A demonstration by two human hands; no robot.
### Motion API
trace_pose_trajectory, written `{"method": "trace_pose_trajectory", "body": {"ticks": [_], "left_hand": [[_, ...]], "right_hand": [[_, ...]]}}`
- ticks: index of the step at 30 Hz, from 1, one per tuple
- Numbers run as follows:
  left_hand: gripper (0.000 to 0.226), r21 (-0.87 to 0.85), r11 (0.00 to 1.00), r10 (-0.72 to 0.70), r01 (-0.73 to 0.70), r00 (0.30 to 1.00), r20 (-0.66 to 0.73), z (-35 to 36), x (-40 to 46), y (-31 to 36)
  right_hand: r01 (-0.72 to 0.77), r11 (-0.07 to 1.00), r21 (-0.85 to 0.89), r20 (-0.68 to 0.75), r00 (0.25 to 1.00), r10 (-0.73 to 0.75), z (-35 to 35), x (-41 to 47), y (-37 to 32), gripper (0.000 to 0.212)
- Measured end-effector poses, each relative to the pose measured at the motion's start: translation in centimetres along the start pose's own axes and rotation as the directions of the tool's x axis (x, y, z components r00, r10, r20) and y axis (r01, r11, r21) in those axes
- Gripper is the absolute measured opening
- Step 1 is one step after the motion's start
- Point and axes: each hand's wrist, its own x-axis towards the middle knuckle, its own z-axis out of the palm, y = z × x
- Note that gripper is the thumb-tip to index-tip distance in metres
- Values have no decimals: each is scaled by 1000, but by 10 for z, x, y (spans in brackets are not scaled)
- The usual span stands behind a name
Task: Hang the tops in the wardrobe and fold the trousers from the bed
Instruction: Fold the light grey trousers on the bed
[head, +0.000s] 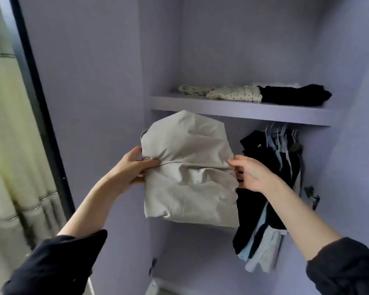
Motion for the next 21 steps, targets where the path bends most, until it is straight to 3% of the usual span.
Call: {"method": "trace_pose_trajectory", "body": {"ticks": [6,12,16,21], "left_hand": [[41,-9,993,119,-119,981,154,43,82,72],[34,-15,969,242,-245,944,224,75,167,140],[44,-17,955,293,-297,931,219,80,229,175],[34,5,957,285,-289,944,166,77,302,203]], "right_hand": [[123,992,41,-120,986,-117,-52,12,-67,8],[265,963,47,-176,951,-253,-89,52,-137,10],[346,938,17,-174,925,-338,-100,100,-189,9],[378,926,-18,-172,911,-375,-98,167,-244,11]]}}
